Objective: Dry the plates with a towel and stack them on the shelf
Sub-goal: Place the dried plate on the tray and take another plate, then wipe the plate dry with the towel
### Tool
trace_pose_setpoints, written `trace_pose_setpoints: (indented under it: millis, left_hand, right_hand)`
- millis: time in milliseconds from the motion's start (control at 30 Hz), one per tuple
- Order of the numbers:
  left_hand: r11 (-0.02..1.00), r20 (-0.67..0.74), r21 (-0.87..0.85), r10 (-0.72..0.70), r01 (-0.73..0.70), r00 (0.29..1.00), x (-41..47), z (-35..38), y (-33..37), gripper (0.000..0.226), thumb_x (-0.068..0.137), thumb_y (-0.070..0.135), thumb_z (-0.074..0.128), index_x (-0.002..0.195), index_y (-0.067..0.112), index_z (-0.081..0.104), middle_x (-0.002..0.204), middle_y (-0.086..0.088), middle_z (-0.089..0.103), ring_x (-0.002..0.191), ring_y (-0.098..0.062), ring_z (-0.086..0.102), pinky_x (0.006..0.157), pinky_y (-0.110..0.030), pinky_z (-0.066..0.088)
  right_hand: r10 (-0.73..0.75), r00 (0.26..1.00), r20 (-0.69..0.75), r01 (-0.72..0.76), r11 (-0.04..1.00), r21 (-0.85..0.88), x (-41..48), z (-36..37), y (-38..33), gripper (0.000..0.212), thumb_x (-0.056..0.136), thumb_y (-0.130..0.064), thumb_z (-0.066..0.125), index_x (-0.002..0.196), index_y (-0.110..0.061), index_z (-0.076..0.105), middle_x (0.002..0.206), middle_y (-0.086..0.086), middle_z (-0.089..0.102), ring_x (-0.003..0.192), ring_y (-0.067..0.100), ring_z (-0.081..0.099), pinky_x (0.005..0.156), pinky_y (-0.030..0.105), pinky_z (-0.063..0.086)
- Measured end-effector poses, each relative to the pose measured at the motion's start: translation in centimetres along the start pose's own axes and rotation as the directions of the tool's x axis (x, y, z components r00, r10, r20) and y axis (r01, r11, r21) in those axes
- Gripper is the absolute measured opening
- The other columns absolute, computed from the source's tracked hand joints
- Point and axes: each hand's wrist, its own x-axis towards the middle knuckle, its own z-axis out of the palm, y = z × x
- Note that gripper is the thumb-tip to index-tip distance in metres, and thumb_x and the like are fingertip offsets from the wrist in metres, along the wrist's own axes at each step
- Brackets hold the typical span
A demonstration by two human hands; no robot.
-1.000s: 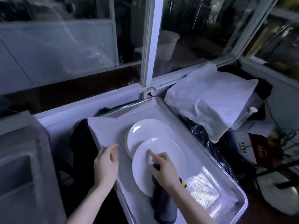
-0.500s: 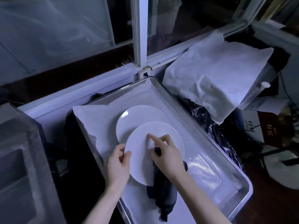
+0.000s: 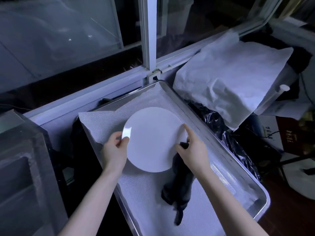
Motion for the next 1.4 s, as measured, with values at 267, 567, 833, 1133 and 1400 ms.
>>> trace_pose_setpoints:
  millis: [267,567,833,1133,1400]
  left_hand:
    - [0.951,0.058,0.295,0.076,-0.089,0.995,4.1,0.0,1.9,0.007,0.09,0.016,0.068,0.093,0.02,0.063,0.069,0.014,0.059,0.065,-0.011,0.056,0.056,-0.008,0.036]
    - [0.886,0.025,0.447,0.125,-0.123,0.992,3.3,0.3,-0.1,0.012,0.086,0.014,0.072,0.085,0.002,0.071,0.09,-0.014,0.062,0.077,-0.028,0.055,0.067,-0.028,0.029]
    - [0.885,0.021,0.441,0.155,-0.148,0.988,1.8,1.0,-0.4,0.021,0.091,0.014,0.065,0.074,0.009,0.055,0.096,-0.009,0.049,0.068,-0.029,0.046,0.066,-0.034,0.039]
    - [0.953,0.084,0.242,0.163,-0.179,0.983,1.0,-5.0,-1.4,0.034,0.092,0.021,0.07,0.125,0.014,0.068,0.101,-0.005,0.063,0.08,-0.018,0.06,0.08,-0.025,0.041]
    - [0.987,-0.214,0.126,0.126,-0.1,0.969,-2.4,-22.8,-8.7,0.012,0.094,0.022,0.068,0.105,0.022,0.074,0.083,0.011,0.068,0.08,-0.012,0.064,0.067,-0.023,0.043]
  right_hand:
    - [0.004,0.995,0.101,0.004,0.997,-0.081,4.7,0.5,-1.6,0.044,0.077,-0.017,0.057,0.118,-0.03,0.049,0.074,0.006,0.051,0.072,0.03,0.049,0.062,0.032,0.038]
    - [-0.038,0.994,0.106,0.059,0.977,-0.205,4.4,1.5,-1.8,0.055,0.083,-0.014,0.048,0.136,-0.026,0.041,0.088,0.006,0.049,0.087,0.037,0.056,0.074,0.039,0.049]
    - [0.011,0.997,0.079,0.015,0.949,-0.314,3.3,1.1,-2.3,0.057,0.087,-0.016,0.047,0.142,-0.026,0.037,0.097,0.006,0.042,0.08,0.036,0.053,0.067,0.037,0.044]
    - [-0.066,0.998,0.005,0.064,0.944,-0.323,-2.4,-0.1,-6.7,0.05,0.088,-0.021,0.057,0.137,-0.025,0.05,0.12,0.008,0.054,0.1,0.031,0.058,0.07,0.03,0.036]
    - [-0.459,0.874,0.159,0.481,0.865,-0.147,-12.8,3.9,-20.9,0.043,0.084,-0.023,0.065,0.126,-0.028,0.062,0.1,-0.002,0.058,0.084,0.02,0.061,0.074,0.033,0.051]
